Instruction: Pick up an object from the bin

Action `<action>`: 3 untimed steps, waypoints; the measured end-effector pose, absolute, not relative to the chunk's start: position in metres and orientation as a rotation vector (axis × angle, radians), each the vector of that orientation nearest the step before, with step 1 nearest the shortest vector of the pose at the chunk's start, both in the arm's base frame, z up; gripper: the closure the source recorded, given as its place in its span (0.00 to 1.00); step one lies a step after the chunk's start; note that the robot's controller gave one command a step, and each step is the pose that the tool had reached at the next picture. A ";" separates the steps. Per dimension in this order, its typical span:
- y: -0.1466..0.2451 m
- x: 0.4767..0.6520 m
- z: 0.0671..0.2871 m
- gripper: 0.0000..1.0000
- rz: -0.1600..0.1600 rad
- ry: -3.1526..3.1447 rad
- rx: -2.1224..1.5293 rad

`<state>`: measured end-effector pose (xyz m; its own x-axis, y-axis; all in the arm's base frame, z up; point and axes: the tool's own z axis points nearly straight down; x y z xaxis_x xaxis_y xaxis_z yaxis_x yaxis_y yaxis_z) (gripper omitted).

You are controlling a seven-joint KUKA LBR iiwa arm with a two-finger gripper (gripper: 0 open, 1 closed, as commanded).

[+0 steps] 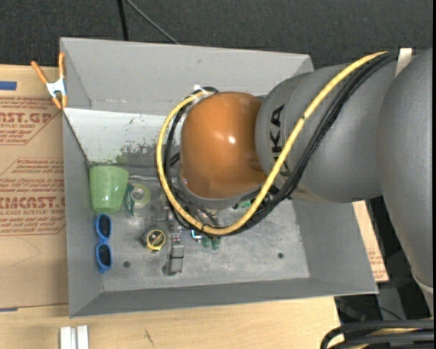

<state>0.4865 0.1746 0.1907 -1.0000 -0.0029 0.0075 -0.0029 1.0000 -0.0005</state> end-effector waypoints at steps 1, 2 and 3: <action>0.099 0.549 0.100 0.00 0.003 -3.134 0.189; 0.045 0.578 0.085 0.00 0.004 -3.137 0.207; 0.073 0.584 0.209 0.00 -0.004 -3.136 -0.295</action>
Offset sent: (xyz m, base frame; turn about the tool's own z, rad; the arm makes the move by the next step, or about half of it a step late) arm 0.0618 -0.0724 -0.0867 -0.1216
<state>0.5843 0.0727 0.2091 -0.9824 0.1865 -0.0077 0.1865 0.9825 0.0034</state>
